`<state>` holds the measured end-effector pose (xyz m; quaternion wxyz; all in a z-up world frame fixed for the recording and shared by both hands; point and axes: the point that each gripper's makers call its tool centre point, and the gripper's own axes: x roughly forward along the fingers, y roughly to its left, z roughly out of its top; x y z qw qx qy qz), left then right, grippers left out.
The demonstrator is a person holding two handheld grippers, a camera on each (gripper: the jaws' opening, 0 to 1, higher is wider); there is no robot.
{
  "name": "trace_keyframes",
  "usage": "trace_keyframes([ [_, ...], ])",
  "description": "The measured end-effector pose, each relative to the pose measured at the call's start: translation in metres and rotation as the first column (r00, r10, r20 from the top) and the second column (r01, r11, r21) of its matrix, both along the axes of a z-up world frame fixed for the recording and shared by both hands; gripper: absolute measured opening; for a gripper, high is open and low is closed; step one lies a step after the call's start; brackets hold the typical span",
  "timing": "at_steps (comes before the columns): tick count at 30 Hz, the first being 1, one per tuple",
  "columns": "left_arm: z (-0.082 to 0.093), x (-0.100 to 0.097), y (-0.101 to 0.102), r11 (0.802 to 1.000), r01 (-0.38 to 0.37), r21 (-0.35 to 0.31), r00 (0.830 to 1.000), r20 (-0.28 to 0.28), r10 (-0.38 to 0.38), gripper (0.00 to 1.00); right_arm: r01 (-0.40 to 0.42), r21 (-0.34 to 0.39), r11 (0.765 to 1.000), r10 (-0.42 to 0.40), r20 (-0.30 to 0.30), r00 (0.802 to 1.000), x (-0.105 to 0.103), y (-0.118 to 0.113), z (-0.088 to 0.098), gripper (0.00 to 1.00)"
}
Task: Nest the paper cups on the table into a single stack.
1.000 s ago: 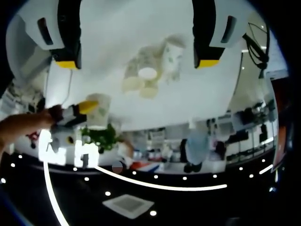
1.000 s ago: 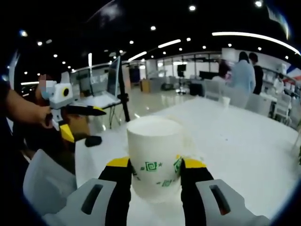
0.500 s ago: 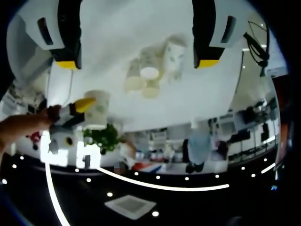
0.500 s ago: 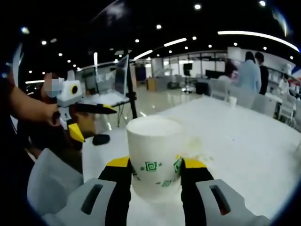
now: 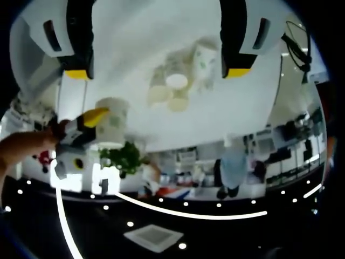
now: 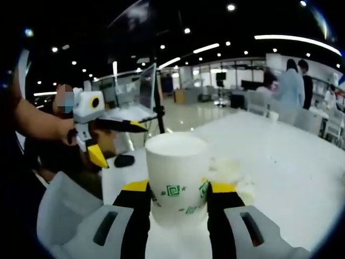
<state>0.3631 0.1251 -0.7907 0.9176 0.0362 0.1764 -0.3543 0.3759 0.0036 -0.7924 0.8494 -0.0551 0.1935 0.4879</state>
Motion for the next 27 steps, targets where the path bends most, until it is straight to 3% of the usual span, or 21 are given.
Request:
trace_keyframes([
  [27,0.029,0.006,-0.017,0.998,0.051,-0.02,0.998,0.029,-0.051,0.95,-0.085,0.003,0.996,0.085,-0.001,0.996,-0.022,0.028,0.015,0.38],
])
